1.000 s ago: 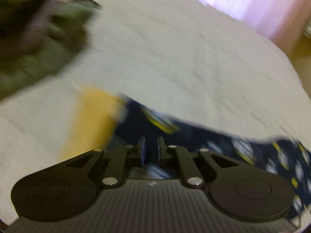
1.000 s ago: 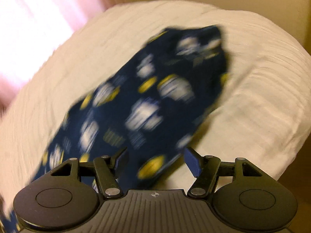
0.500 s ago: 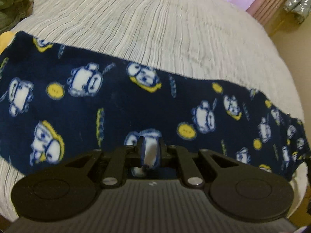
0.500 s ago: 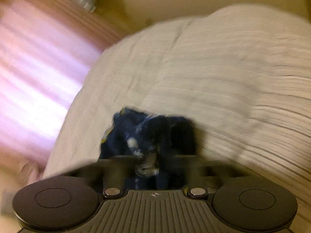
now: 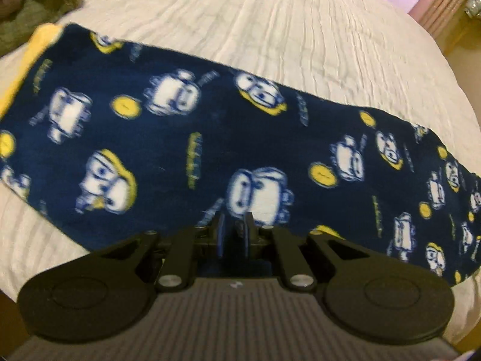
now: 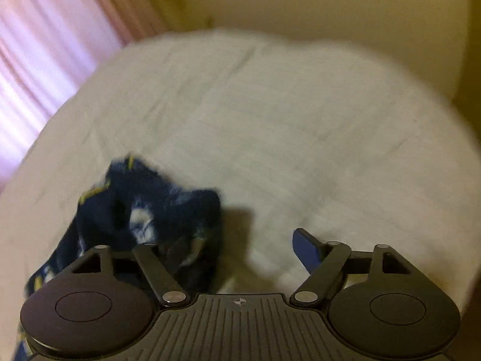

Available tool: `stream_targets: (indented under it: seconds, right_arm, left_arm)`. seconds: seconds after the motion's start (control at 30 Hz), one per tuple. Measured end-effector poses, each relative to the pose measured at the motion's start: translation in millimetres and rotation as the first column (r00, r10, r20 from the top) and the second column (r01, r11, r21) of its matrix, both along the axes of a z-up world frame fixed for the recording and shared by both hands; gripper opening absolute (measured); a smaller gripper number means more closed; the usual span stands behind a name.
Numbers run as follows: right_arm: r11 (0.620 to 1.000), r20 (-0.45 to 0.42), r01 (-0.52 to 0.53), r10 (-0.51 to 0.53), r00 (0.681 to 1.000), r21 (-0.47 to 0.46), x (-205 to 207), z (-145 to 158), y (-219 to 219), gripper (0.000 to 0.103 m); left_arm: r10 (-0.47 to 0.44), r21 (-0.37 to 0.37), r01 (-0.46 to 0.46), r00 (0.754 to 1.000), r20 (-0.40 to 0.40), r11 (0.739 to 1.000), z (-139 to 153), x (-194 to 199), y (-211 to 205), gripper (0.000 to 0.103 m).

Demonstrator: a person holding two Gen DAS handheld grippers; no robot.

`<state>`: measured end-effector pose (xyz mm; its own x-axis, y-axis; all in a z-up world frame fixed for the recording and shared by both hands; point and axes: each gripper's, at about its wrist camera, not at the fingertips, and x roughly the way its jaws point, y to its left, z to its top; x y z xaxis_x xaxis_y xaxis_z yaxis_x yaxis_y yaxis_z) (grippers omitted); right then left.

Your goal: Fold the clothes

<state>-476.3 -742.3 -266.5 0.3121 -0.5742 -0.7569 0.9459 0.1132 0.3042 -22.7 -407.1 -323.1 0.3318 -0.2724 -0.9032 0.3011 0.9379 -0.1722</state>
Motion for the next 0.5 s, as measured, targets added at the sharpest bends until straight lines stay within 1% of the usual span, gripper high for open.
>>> stream_targets:
  seconds: [0.03, 0.1, 0.17, 0.23, 0.27, 0.3, 0.37, 0.43, 0.5]
  right_arm:
    - [0.998, -0.010, -0.052, 0.051, 0.999, -0.029, 10, 3, 10, 0.077]
    - [0.983, -0.032, -0.163, 0.161, 0.986, -0.084, 32, 8, 31, 0.077]
    - [0.952, -0.059, -0.272, 0.267, 0.962, -0.137, 53, 14, 51, 0.077]
    - [0.907, -0.092, -0.378, 0.367, 0.926, -0.185, 75, 19, 71, 0.077]
    - [0.881, -0.130, -0.440, 0.422, 0.897, -0.174, 92, 6, 79, 0.077]
    - [0.865, -0.174, -0.482, 0.457, 0.872, -0.142, 103, -8, 86, 0.077]
    - [0.858, -0.272, -0.513, 0.485, 0.831, -0.039, 107, -36, 102, 0.077]
    - [0.895, -0.241, -0.447, 0.433, 0.869, -0.004, 90, -35, 116, 0.077]
    - [0.926, -0.209, -0.377, 0.375, 0.903, 0.033, 73, -33, 129, 0.077]
  left_arm:
    - [-0.015, -0.002, 0.015, 1.000, 0.016, 1.000, 1, -1, 1, 0.008]
    - [-0.047, -0.008, 0.047, 0.998, 0.041, 0.999, 2, -2, 3, 0.008]
    - [-0.080, -0.018, 0.081, 0.996, 0.038, 0.997, -5, -3, 3, 0.010]
    - [-0.101, -0.015, 0.101, 0.994, 0.030, 0.995, -19, -7, 6, 0.011]
    - [-0.107, -0.022, 0.107, 0.994, 0.027, 0.994, -24, -9, 10, 0.011]
    - [-0.109, -0.036, 0.110, 0.994, 0.024, 0.993, -27, -13, 16, 0.011]
    - [-0.119, -0.059, 0.119, 0.993, 0.011, 0.991, -23, -18, 30, 0.011]
    - [-0.122, -0.083, 0.121, 0.992, -0.006, 0.989, -12, -20, 46, 0.010]
    - [-0.068, -0.130, 0.064, 0.997, -0.024, 0.989, 4, -14, 67, 0.011]
